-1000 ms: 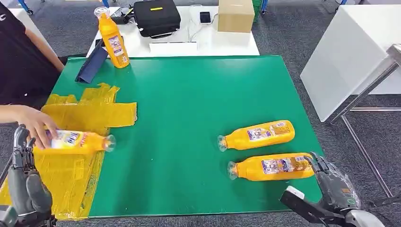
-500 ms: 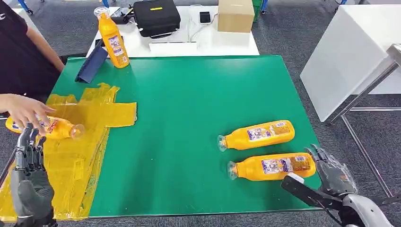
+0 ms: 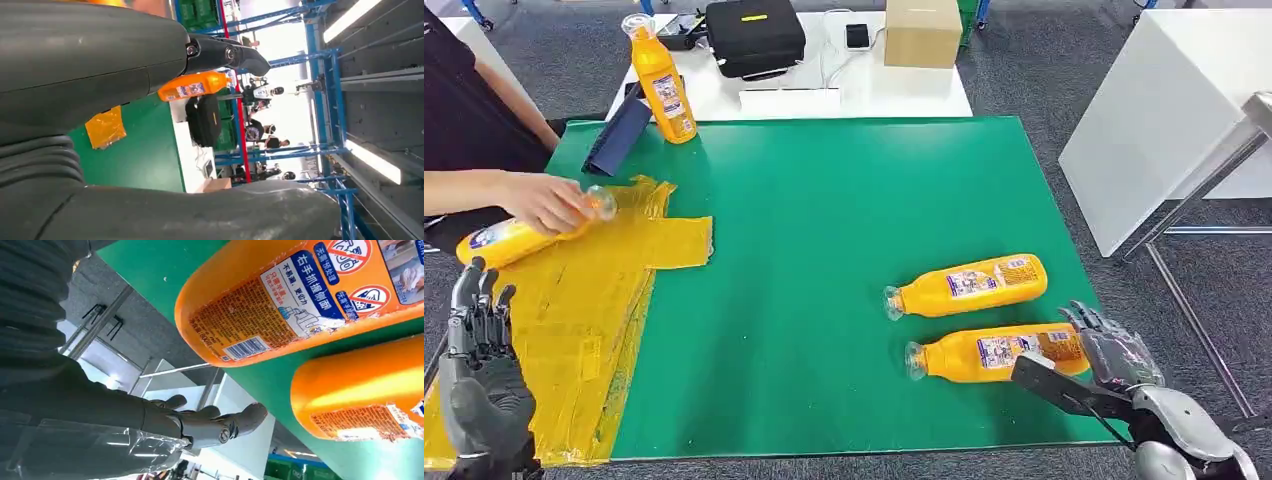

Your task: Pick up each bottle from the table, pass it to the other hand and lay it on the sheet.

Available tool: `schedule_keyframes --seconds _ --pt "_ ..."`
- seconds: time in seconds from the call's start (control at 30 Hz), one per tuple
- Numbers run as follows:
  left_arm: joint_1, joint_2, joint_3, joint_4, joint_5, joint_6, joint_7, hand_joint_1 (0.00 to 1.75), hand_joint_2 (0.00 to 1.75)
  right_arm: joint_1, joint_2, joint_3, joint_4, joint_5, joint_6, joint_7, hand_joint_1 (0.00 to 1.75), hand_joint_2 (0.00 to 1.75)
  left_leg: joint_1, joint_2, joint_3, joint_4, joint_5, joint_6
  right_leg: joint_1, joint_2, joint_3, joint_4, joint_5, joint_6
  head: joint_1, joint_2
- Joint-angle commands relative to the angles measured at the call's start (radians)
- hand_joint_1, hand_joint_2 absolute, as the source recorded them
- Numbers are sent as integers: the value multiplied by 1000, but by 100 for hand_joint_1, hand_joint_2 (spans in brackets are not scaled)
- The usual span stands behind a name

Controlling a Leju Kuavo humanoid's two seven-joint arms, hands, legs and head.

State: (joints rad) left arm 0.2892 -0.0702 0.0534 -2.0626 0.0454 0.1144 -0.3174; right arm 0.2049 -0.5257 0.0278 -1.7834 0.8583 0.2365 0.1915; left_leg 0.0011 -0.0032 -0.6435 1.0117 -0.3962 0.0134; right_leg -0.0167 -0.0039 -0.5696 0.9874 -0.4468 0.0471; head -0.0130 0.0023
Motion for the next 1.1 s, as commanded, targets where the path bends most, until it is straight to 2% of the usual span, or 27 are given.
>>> schedule_keyframes --seconds 0.03,0.2,0.33,0.43,0.57,0.6,0.63,0.83,0.97,1.1 --pt "-33 27 -21 26 25 -1 4 0 0 -105 -4 120 150 16 51 -2 0 175 2 2 5 -1 -1 -1 2 2 5 -2 0 -2 0 0" --pt "-57 33 -35 36 37 -2 10 0 0 -203 33 226 252 55 61 -11 0 175 2 3 4 -1 0 -1 2 3 4 -3 1 -2 0 0" --pt "-60 34 -38 38 39 0 12 0 0 -219 39 253 268 57 63 -11 0 175 1 3 3 -1 0 -1 2 3 3 -2 1 -2 0 0" --pt "-59 35 -38 38 40 0 13 0 0 -217 26 262 264 58 69 -16 0 175 1 1 3 -1 1 -1 1 1 3 -1 0 -1 0 0" --pt "-79 43 -41 50 59 5 16 0 0 -244 -21 353 311 27 113 -44 0 175 1 2 5 -1 0 -1 2 2 6 -2 0 -2 0 0" --pt "-84 45 -42 55 62 7 16 0 0 -243 -32 370 324 21 118 -50 138 175 1 2 4 -1 0 -1 2 2 5 -2 0 -2 0 0" --pt "-88 47 -43 57 64 8 16 0 0 -242 -45 388 332 24 121 -57 175 175 1 1 3 -1 1 -1 1 1 4 -2 0 -1 0 0" --pt "-93 48 -47 64 68 12 17 0 0 -217 -65 410 351 19 118 -68 175 175 2 -1 5 -1 0 -1 2 -1 6 -3 0 -2 0 0" --pt "-110 55 -56 59 89 1 13 0 0 -232 -64 428 339 23 127 -73 175 175 1 -2 8 -1 0 0 1 -2 -1 -2 -1 -2 0 0" --pt "-113 55 -59 51 86 28 52 0 0 -230 -74 420 306 -20 153 -40 175 175 2 -2 8 -1 0 -1 2 -2 0 -3 -1 -3 0 0"
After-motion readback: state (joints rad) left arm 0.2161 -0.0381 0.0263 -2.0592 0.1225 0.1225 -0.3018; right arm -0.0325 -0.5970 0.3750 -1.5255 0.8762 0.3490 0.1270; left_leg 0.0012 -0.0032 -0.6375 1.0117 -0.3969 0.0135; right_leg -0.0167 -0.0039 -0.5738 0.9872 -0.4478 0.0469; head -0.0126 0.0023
